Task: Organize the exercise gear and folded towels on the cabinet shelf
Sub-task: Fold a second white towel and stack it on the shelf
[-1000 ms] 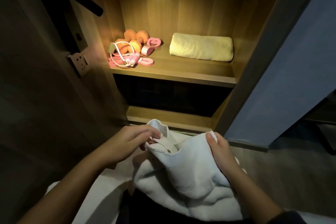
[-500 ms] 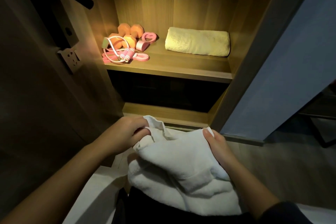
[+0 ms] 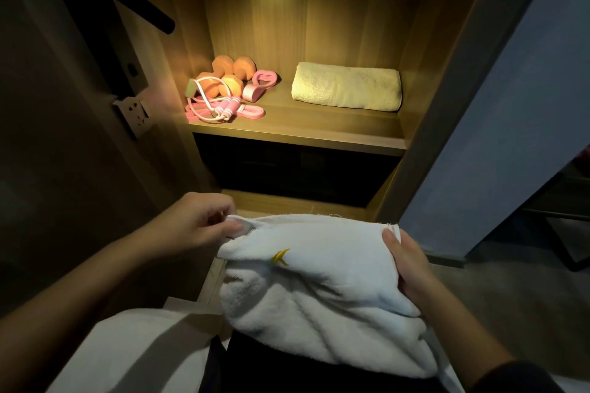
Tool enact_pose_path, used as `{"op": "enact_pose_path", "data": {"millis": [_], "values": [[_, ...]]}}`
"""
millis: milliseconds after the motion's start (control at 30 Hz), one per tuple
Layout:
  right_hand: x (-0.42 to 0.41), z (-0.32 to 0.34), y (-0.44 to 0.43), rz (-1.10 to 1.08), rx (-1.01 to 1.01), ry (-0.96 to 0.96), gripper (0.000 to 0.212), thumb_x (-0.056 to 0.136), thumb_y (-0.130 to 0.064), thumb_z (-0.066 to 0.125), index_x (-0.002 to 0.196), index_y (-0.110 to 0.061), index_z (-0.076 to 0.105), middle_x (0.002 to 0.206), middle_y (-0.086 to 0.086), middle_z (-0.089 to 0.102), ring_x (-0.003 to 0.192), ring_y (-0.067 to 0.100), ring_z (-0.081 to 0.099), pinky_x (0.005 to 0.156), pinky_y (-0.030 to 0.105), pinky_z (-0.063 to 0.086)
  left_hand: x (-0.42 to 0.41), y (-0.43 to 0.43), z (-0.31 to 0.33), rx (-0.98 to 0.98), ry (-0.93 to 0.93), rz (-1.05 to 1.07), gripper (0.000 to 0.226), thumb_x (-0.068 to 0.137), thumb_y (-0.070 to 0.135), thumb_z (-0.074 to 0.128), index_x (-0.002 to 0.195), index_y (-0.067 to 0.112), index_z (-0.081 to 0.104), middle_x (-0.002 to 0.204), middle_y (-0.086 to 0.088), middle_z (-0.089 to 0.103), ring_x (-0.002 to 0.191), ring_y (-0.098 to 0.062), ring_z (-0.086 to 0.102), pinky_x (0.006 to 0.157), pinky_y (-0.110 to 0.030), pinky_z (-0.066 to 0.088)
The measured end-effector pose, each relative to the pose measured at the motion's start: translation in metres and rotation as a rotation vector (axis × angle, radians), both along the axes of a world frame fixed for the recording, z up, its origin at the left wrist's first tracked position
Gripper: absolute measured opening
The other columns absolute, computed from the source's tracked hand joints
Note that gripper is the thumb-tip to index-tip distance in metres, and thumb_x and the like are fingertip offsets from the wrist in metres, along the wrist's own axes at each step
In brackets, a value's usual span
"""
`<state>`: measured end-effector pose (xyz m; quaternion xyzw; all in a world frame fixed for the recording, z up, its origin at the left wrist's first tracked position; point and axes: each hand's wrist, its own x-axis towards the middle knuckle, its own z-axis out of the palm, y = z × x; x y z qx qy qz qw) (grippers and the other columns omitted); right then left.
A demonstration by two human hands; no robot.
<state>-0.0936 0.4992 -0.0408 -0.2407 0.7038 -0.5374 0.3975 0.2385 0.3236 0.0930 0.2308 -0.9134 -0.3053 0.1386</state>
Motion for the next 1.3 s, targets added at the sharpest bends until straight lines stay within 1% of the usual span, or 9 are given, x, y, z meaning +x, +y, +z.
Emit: {"op": "enact_pose_path", "data": {"millis": [100, 233, 300, 400, 600, 767, 867, 1100, 1300], "values": [[-0.009, 0.013, -0.014, -0.052, -0.063, 0.049, 0.027, 0.098, -0.044, 0.052, 0.113, -0.025, 0.064, 0.113, 0.004, 0.069, 0.102, 0.021, 0.065, 0.086, 0.04, 0.054, -0.001, -0.005, 0.014, -0.087, -0.081, -0.024, 0.028, 0.084, 0.048, 0.053, 0.084, 0.022, 0.064, 0.08, 0.006, 0.062, 0.073, -0.01, 0.06, 0.062, -0.033, 0.053], [-0.033, 0.075, -0.037, -0.078, -0.187, 0.221, 0.021, 0.1, -0.037, 0.052, 0.099, -0.023, 0.068, 0.098, 0.001, 0.072, 0.087, 0.012, 0.069, 0.067, 0.027, 0.054, -0.005, -0.018, 0.044, -0.207, -0.165, -0.083, 0.032, 0.085, 0.057, 0.049, 0.086, 0.027, 0.061, 0.079, 0.011, 0.057, 0.073, -0.007, 0.057, 0.059, -0.024, 0.049], [-0.047, 0.113, -0.042, -0.061, -0.258, 0.293, 0.021, 0.1, -0.037, 0.051, 0.099, -0.023, 0.067, 0.096, 0.0, 0.072, 0.084, 0.014, 0.068, 0.068, 0.029, 0.054, -0.012, -0.025, 0.065, -0.345, -0.151, -0.127, 0.019, 0.088, 0.044, 0.06, 0.084, 0.025, 0.06, 0.078, 0.013, 0.056, 0.07, -0.005, 0.056, 0.059, -0.021, 0.048], [-0.068, 0.172, -0.051, -0.074, -0.428, 0.358, 0.025, 0.1, -0.034, 0.052, 0.106, -0.014, 0.067, 0.1, 0.007, 0.07, 0.088, 0.018, 0.063, 0.074, 0.034, 0.053, -0.027, -0.036, 0.109, -0.517, -0.038, -0.102, 0.008, 0.088, 0.015, 0.069, 0.085, 0.018, 0.063, 0.076, 0.009, 0.056, 0.068, -0.005, 0.055, 0.062, -0.025, 0.048], [-0.098, 0.289, -0.066, -0.117, -0.678, 0.471, 0.03, 0.09, -0.053, 0.059, 0.097, -0.026, 0.069, 0.095, -0.004, 0.071, 0.089, 0.014, 0.063, 0.079, 0.034, 0.053, -0.047, -0.047, 0.215, -0.735, 0.145, 0.034, 0.01, 0.094, 0.017, 0.06, 0.085, 0.017, 0.057, 0.075, 0.006, 0.056, 0.068, -0.014, 0.055, 0.057, -0.036, 0.045], [-0.112, 0.353, -0.08, -0.212, -0.82, 0.507, 0.024, 0.096, -0.041, 0.057, 0.089, -0.019, 0.065, 0.089, 0.0, 0.065, 0.082, 0.014, 0.059, 0.073, 0.032, 0.051, -0.06, -0.042, 0.266, -0.697, 0.366, 0.156, 0.011, 0.095, 0.011, 0.058, 0.085, 0.008, 0.055, 0.072, -0.003, 0.055, 0.065, -0.019, 0.051, 0.057, -0.034, 0.038], [-0.12, 0.363, -0.083, -0.243, -0.799, 0.487, 0.025, 0.096, -0.041, 0.057, 0.085, -0.02, 0.065, 0.081, -0.005, 0.066, 0.073, 0.009, 0.061, 0.065, 0.026, 0.053, -0.065, -0.032, 0.263, -0.631, 0.365, 0.111, 0.008, 0.098, 0.016, 0.053, 0.09, 0.014, 0.052, 0.078, -0.002, 0.055, 0.069, -0.015, 0.052, 0.057, -0.029, 0.041], [-0.12, 0.353, -0.092, -0.227, -0.731, 0.474, 0.031, 0.087, -0.052, 0.061, 0.082, -0.022, 0.067, 0.075, -0.005, 0.068, 0.07, 0.013, 0.061, 0.067, 0.032, 0.051, -0.06, -0.023, 0.246, -0.671, 0.106, -0.043, 0.019, 0.092, 0.028, 0.063, 0.103, 0.037, 0.051, 0.093, 0.024, 0.053, 0.089, 0.004, 0.056, 0.068, -0.013, 0.051], [-0.113, 0.352, -0.097, -0.202, -0.711, 0.446, 0.032, 0.077, -0.061, 0.063, 0.081, -0.031, 0.072, 0.075, -0.006, 0.071, 0.07, 0.012, 0.065, 0.065, 0.031, 0.052, -0.061, -0.036, 0.232, -0.71, -0.045, -0.065, 0.028, 0.087, 0.02, 0.071, 0.112, 0.028, 0.059, 0.099, 0.019, 0.05, 0.09, 0.0, 0.055, 0.077, -0.007, 0.049]]}}
